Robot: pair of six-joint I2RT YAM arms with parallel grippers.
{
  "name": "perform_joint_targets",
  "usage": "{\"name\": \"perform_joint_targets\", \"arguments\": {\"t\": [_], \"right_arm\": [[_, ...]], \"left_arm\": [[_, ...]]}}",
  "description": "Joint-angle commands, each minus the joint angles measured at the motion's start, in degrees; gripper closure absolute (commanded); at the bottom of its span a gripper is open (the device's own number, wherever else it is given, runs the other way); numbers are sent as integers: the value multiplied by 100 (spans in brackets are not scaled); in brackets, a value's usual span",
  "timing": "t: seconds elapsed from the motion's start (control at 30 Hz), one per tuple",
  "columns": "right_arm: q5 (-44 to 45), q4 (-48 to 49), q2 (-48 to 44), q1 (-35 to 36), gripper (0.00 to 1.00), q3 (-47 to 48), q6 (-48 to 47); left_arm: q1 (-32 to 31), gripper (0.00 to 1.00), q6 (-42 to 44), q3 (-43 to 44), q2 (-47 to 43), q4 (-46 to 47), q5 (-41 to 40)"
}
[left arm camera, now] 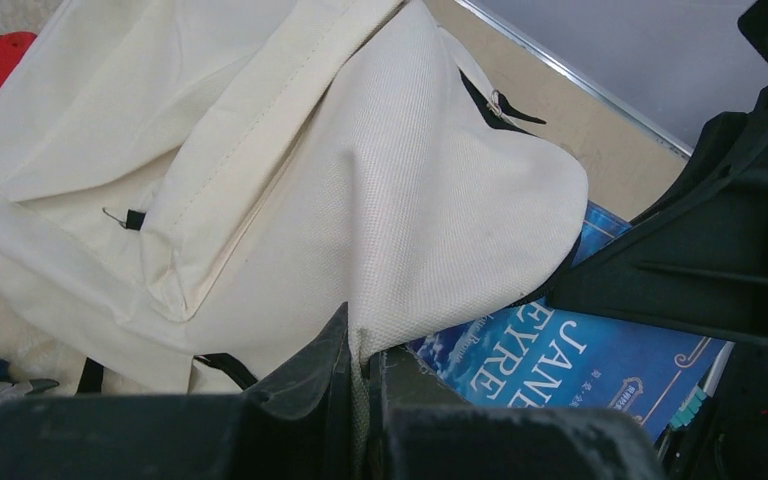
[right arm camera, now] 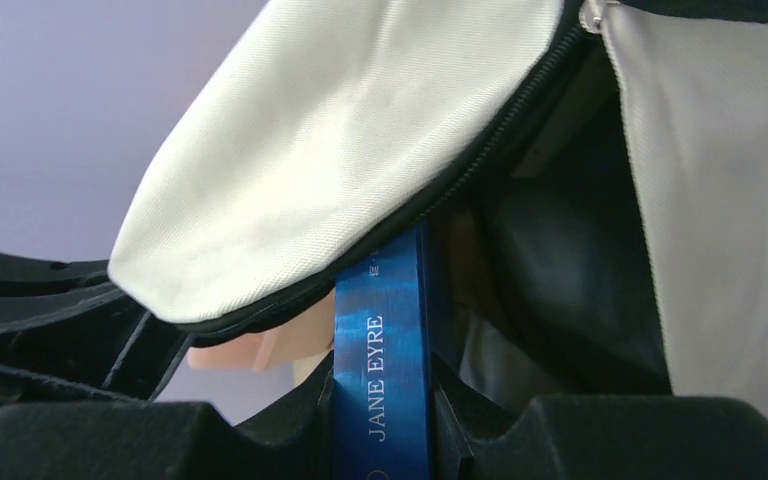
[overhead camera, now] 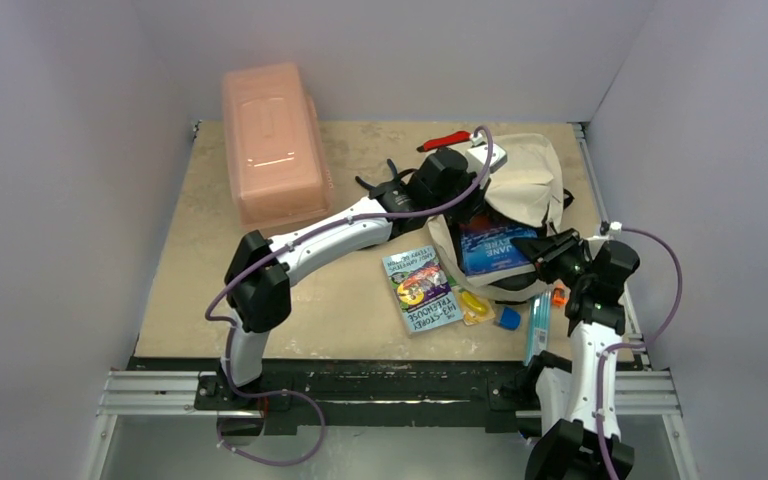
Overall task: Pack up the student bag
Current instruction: Place the book in the student bag.
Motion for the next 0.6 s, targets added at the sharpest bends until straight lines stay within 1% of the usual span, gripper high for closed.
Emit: {"name": "perform_joint_targets", "arguments": {"t": [0.0, 0.1, 0.17, 0.23, 0.27, 0.3, 0.37, 0.43, 0.5, 0.57], "right_arm": [[-788, 1783, -49, -30, 100, 153, 416], [-767, 2118, 191, -45, 100, 109, 520], [-508, 2454, 336, -40, 100, 27, 541], [40, 3107, 536, -44, 100, -223, 597], [169, 3642, 725, -39, 100, -398, 714], [283, 4281, 993, -35, 100, -539, 821], [566, 5236, 1565, 35, 100, -679, 872], [837, 6010, 2103, 96, 100, -771, 894], [1179, 6553, 2601, 243, 100, -738, 767], [1499, 6699, 3266, 530, 100, -496, 474]], "left_arm": [[-35, 100, 142, 300, -511, 464, -48], [-35, 100, 121, 349, -498, 486, -78], [-41, 100, 84, 419, -461, 482, -56], [-51, 100, 21, 485, -417, 473, -23], [-61, 100, -7, 505, -399, 480, -6], [-73, 100, -22, 523, -363, 481, 0], [-95, 100, -57, 587, -294, 432, 5], [-96, 100, -99, 639, -227, 367, 30], [-96, 100, -152, 648, -177, 378, 36], [-96, 100, -197, 671, -94, 385, 7]]}}
